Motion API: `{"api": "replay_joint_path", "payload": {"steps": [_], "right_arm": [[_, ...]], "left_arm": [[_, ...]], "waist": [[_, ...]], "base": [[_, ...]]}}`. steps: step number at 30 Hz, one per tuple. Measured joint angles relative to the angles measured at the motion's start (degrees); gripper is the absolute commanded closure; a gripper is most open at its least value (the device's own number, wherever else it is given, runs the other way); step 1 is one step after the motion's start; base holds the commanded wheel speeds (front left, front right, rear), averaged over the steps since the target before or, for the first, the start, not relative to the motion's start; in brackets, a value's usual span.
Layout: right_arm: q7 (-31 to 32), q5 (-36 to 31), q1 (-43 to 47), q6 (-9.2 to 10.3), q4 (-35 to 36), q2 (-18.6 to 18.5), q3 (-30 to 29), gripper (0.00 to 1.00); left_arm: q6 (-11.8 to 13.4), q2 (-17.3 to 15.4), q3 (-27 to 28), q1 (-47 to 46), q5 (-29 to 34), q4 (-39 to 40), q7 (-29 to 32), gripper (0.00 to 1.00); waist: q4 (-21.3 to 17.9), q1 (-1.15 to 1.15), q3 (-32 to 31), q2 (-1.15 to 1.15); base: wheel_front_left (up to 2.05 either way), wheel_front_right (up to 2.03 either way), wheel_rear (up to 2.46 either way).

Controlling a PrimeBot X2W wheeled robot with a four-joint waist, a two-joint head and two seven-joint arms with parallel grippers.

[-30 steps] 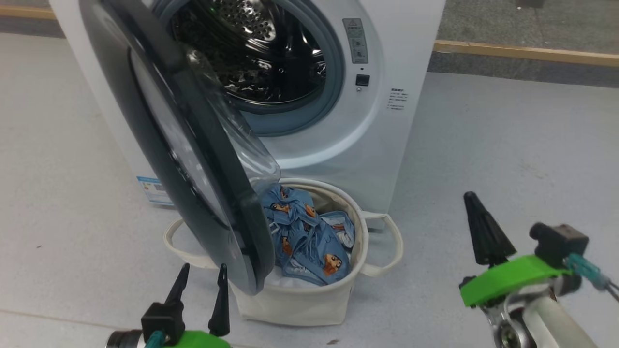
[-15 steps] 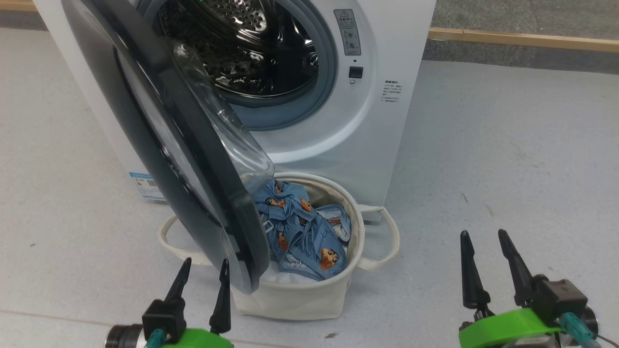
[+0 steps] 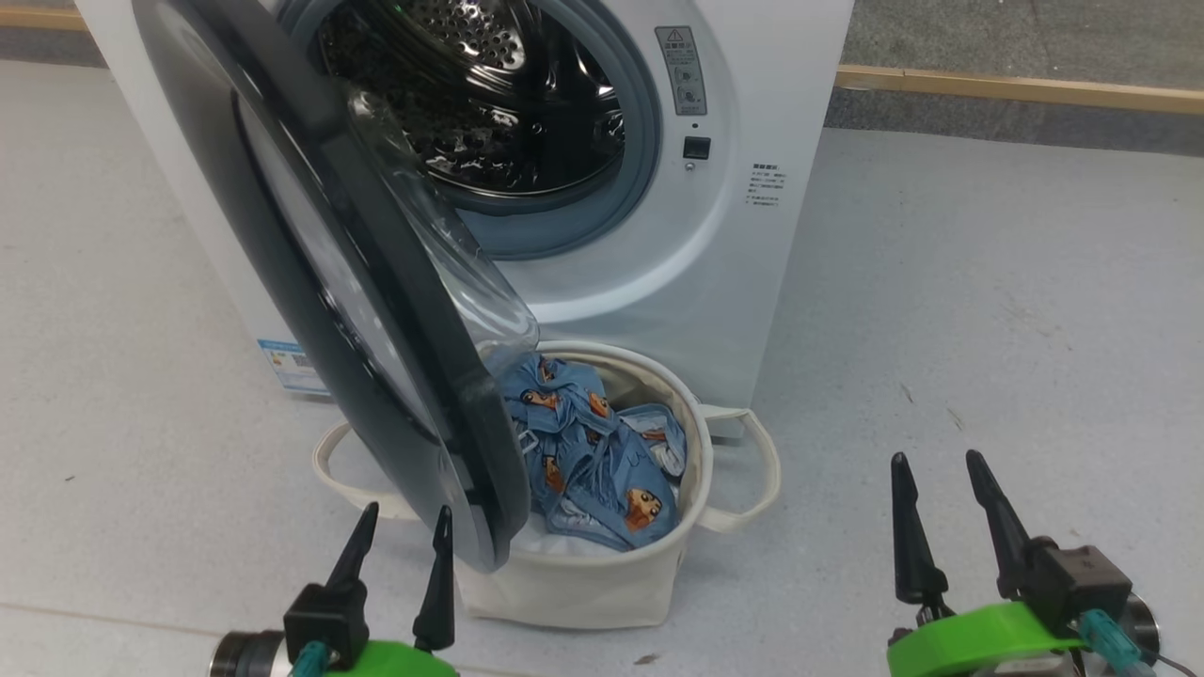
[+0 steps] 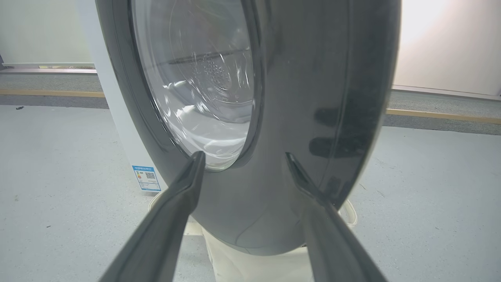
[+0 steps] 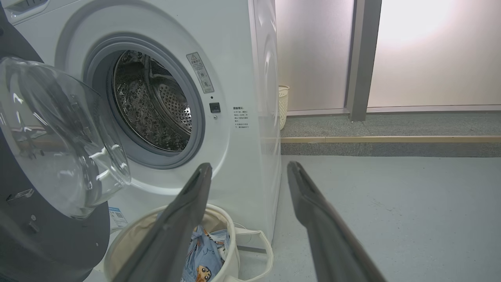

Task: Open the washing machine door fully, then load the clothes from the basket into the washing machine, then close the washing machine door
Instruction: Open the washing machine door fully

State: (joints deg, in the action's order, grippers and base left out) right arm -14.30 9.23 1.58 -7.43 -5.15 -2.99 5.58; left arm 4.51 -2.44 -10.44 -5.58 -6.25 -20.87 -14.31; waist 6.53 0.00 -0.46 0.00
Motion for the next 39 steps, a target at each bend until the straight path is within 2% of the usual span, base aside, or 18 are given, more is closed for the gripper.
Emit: {"api": "replay_joint_path", "payload": {"steps": [22,27,30,35,37,38,39], "right_arm": [[0.0,-0.3,-0.1,0.0,-1.1,0.2,-0.3,0.0],[0.0,-0.3,-0.1,0.0,-1.6,0.2,-0.7,0.0],[0.0,-0.3,-0.1,0.0,-1.9,0.2,-0.9,0.0],[0.0,-0.3,-0.2,0.0,-2.4,0.2,-1.3,0.0],[0.0,-0.3,-0.3,0.0,-2.6,0.2,-1.3,0.0],[0.0,-0.3,-0.3,0.0,-2.7,0.2,-1.3,0.0],[0.0,-0.1,-0.4,0.0,-2.9,0.2,-1.4,0.0]], "left_arm": [[0.7,0.0,-1.3,0.0,0.1,0.4,0.0,0.0],[2.4,0.0,0.3,-0.1,-0.7,10.9,0.0,0.0],[2.4,0.0,-0.1,-0.1,-2.0,18.1,0.0,0.0],[0.1,-0.1,-3.5,-0.1,-2.1,29.0,-0.1,0.0],[-2.3,-0.1,-5.7,-0.1,-2.5,31.3,-0.4,0.0],[-3.2,-0.1,-6.9,0.0,-2.3,30.5,-0.5,0.04],[-4.1,-0.1,-8.2,0.3,-2.5,28.6,-0.4,1.0]], "waist": [[1.1,0.0,-0.1,0.0],[1.2,0.0,0.2,0.0],[1.3,0.0,0.3,0.0],[1.3,0.0,0.5,0.0],[1.2,0.0,0.7,0.0],[1.2,0.0,0.7,0.0],[1.1,0.0,0.7,0.0]], "base": [[0.0,0.0,0.0],[0.0,0.0,0.0],[0.0,0.0,0.0],[0.0,0.0,0.0],[0.0,0.0,0.0],[0.0,0.0,0.0],[0.0,0.0,0.0]]}}
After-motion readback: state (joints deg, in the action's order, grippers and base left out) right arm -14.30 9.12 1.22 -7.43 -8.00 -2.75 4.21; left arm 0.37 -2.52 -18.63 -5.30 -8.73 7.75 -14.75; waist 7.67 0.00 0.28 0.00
